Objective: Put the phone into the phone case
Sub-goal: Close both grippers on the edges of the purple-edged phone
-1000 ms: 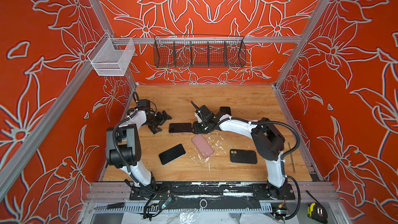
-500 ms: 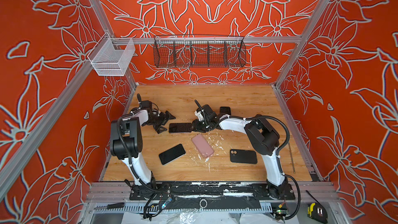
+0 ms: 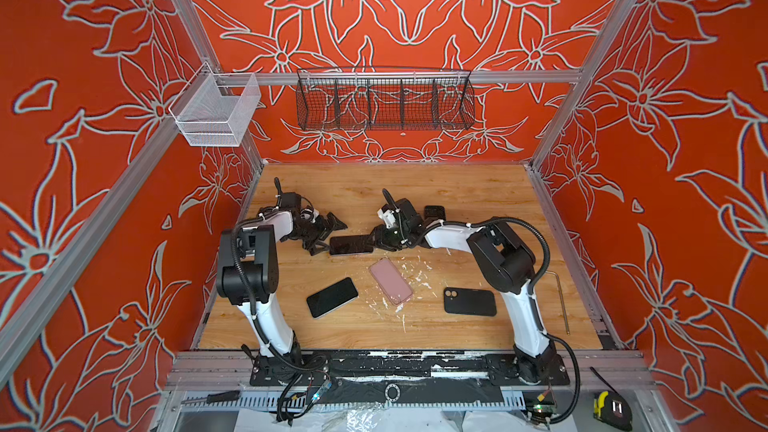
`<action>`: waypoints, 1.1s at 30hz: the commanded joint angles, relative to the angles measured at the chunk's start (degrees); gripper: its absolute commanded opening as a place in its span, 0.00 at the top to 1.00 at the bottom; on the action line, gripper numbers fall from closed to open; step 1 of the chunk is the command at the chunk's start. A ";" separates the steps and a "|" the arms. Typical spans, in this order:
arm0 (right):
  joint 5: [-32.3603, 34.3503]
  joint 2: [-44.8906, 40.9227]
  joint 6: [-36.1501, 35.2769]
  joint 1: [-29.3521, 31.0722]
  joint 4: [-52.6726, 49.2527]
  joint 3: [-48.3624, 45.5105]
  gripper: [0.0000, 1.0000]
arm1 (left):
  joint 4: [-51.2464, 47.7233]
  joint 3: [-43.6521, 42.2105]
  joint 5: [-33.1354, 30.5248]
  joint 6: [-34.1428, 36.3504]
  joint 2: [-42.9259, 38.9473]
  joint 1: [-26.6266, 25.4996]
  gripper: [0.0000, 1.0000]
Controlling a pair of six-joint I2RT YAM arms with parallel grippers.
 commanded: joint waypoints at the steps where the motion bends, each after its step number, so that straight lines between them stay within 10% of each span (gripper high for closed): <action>1: -0.34 3.35 1.15 0.90 -0.44 -1.97 0.52 | 2.34 -2.45 4.99 -1.08 -2.30 -1.94 0.02; 33: -0.56 4.72 2.57 0.46 2.77 -4.48 0.52 | 4.51 -4.52 5.00 -0.76 -10.17 -5.59 0.65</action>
